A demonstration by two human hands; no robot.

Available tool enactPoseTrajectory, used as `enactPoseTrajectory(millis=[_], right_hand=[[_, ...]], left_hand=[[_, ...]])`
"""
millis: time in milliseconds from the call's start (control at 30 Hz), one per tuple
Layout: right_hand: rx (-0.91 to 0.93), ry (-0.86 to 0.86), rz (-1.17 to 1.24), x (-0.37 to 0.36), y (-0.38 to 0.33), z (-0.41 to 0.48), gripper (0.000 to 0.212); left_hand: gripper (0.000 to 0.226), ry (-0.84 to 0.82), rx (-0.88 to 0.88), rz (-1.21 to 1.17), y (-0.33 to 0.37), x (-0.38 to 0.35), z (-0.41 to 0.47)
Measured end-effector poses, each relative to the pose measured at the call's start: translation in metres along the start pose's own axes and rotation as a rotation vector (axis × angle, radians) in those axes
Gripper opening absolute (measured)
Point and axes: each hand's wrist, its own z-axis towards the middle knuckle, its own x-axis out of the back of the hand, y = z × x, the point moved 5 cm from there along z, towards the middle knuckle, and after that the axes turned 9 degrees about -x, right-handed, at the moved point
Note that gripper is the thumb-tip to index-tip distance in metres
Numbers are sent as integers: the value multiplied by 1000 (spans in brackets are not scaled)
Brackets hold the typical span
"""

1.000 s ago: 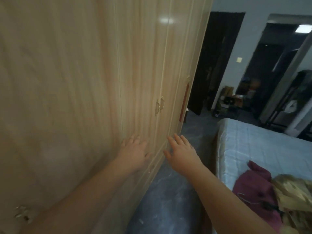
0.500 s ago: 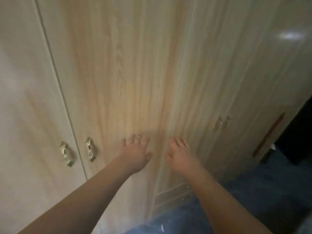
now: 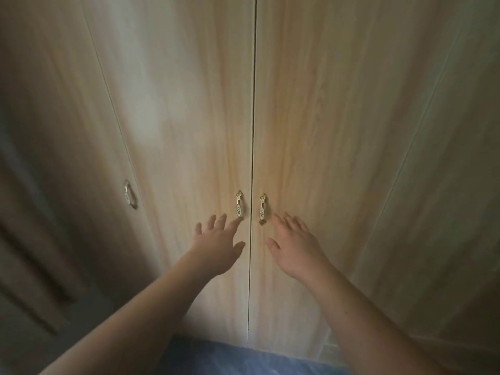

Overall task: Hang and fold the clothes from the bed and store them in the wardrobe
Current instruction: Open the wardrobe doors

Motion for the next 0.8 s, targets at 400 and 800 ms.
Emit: enactPoseTrajectory(millis=[400,800], right_hand=[[-83,-37,45,-60,-35,79,61],[-559,50,574,-116,-25,150,47]], left_hand=[[67,-52,10,-39,-80,-36,37],[62,-34,-148,-199,-95,-83,117]])
